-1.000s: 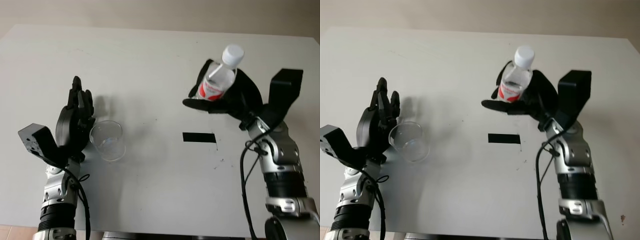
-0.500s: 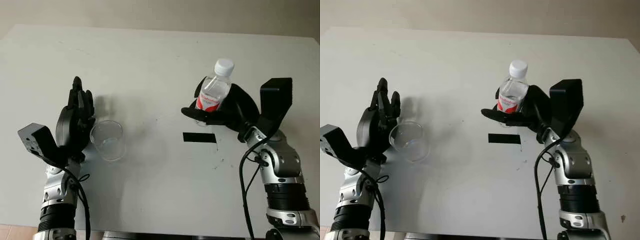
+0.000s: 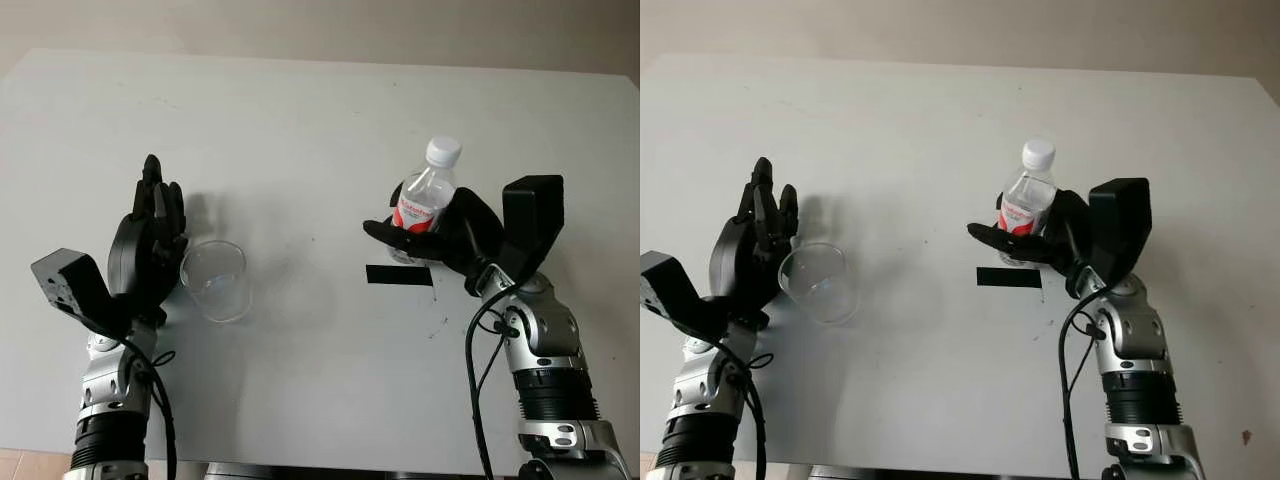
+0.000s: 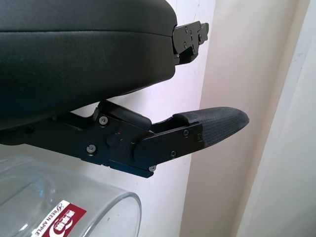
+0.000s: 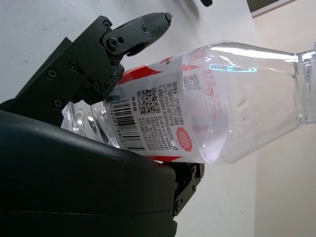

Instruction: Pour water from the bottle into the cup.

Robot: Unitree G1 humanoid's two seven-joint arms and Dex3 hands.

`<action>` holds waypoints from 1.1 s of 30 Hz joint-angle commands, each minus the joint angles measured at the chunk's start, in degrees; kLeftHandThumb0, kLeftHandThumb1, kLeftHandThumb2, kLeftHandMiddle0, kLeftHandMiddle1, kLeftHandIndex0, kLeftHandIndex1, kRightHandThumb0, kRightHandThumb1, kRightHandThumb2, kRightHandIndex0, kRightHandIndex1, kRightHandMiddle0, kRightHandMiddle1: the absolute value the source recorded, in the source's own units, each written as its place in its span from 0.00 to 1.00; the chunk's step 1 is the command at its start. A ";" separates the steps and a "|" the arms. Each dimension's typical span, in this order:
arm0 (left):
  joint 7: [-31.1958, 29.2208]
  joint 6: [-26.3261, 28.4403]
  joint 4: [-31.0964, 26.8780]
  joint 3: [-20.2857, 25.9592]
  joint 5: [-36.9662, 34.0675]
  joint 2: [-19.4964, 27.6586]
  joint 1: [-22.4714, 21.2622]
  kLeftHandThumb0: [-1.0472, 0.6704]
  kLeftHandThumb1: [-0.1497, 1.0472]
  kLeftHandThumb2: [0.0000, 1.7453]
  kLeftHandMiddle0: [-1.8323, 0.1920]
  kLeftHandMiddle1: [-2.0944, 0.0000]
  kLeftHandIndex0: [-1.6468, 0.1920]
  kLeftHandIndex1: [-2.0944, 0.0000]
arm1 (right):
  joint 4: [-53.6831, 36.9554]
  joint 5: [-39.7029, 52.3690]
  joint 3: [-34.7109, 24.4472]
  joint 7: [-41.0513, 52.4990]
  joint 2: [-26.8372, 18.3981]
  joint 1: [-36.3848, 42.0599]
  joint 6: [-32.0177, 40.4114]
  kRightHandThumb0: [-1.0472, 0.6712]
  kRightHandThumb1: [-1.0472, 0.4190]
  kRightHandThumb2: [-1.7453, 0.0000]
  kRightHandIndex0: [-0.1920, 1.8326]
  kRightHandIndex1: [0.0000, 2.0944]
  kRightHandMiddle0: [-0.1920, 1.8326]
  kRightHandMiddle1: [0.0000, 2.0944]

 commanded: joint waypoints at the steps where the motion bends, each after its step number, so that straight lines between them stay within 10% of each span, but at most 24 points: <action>1: -0.21 0.28 -0.87 0.22 -0.29 0.32 0.42 0.16 1.00 0.38 1.00 1.00 1.00 1.00 | -0.05 0.12 0.26 0.35 0.71 1.24 -0.58 0.38 0.00 0.80 0.79 1.00 0.50 1.00; 27: -0.37 0.94 -0.84 0.45 -0.33 0.71 0.32 0.15 1.00 0.37 1.00 1.00 1.00 1.00 | 1.42 -4.37 2.80 0.93 0.52 4.57 -2.66 0.37 0.00 0.81 0.76 1.00 0.50 1.00; 30: -0.44 0.72 -0.75 0.42 -0.13 0.84 0.25 0.15 1.00 0.37 1.00 1.00 1.00 1.00 | 6.77 -6.55 2.85 0.12 0.38 3.79 -7.27 0.37 0.00 0.87 0.64 1.00 0.40 1.00; 33: -0.39 0.95 -0.59 0.57 -0.34 0.74 0.08 0.15 1.00 0.37 1.00 1.00 1.00 1.00 | 12.84 -8.71 2.57 -2.14 0.62 3.08 -13.03 0.33 0.03 0.96 0.27 1.00 0.16 1.00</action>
